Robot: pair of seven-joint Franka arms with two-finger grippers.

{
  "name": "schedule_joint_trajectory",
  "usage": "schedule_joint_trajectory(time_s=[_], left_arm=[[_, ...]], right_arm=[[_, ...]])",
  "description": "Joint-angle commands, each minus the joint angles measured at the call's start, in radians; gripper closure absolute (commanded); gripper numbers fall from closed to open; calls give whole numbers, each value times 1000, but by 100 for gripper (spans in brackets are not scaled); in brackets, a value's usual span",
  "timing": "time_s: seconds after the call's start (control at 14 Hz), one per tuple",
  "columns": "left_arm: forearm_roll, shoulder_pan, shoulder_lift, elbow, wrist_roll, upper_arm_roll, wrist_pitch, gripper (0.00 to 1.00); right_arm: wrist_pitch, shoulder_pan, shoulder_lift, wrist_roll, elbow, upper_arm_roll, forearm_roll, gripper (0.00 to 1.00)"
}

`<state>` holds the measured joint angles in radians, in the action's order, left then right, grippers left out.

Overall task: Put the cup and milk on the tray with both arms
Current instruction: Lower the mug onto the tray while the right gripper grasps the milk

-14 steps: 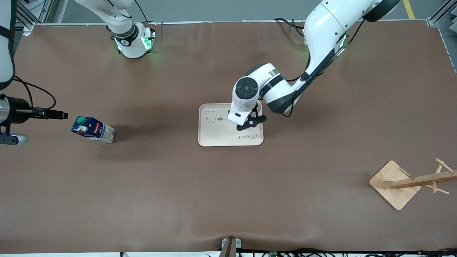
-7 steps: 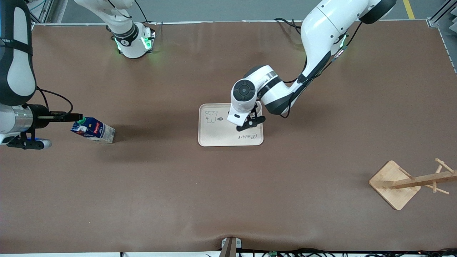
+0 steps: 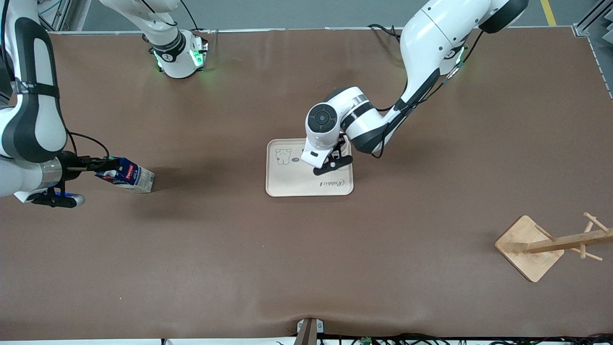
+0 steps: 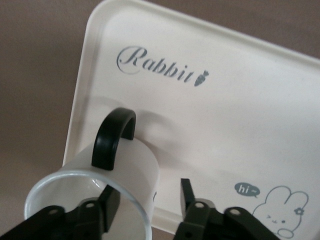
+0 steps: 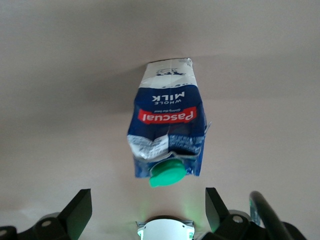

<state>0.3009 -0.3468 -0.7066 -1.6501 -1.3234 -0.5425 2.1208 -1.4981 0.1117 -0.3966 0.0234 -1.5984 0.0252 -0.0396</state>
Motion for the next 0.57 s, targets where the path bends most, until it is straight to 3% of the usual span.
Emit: schedule_joint_trajectory(time_s=[0.0, 0.36, 0.43, 0.5], left_arm=[[30, -11, 27, 58, -33, 6, -25, 0], [35, 47, 162, 124, 27, 6, -77, 0], [35, 69, 182, 145, 82, 4, -123, 0], [33, 81, 208, 159, 155, 7, -171, 0]], right_arm=[[-81, 11, 16, -5, -76, -8, 20, 0], [-210, 16, 15, -3, -159, -7, 37, 0], [-227, 23, 15, 4, -173, -8, 38, 17], [-229, 29, 15, 6, -182, -8, 38, 44]])
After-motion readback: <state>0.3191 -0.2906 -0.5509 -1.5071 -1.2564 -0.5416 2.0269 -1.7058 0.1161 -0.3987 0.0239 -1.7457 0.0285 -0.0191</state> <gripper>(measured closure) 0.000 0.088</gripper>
